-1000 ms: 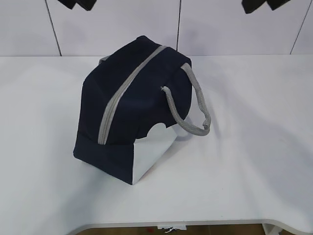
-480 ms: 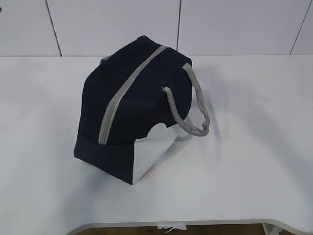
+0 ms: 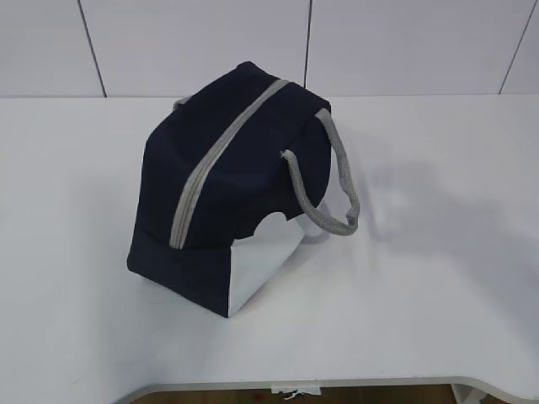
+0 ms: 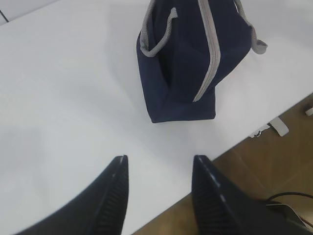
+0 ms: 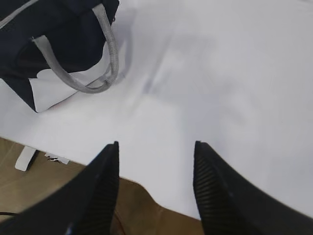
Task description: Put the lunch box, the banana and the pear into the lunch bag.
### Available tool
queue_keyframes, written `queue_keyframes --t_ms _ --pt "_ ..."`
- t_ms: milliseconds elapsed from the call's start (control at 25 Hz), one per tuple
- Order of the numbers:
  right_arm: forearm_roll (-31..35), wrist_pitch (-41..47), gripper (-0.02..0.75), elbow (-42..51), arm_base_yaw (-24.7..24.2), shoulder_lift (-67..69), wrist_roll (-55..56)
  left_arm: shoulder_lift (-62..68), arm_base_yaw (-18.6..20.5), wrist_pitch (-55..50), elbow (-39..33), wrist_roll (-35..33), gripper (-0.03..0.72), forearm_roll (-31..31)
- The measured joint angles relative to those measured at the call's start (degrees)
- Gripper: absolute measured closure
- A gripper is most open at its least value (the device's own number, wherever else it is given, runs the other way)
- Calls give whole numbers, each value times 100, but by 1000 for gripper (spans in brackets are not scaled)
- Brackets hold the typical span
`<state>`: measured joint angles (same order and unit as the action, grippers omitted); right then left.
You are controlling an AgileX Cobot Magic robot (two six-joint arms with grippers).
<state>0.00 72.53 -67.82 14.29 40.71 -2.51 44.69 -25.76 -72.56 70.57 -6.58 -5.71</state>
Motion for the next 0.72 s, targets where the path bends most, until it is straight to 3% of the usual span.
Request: queue_keyframes --t_ms 320,720 --pt "266 26 351 847 0 -1392 -1 -1786 0 -19 -1018 8 359 74" --pt "680 -199 355 2563 0 -2986 -128 -3539 0 -35 -2541 8 360 117"
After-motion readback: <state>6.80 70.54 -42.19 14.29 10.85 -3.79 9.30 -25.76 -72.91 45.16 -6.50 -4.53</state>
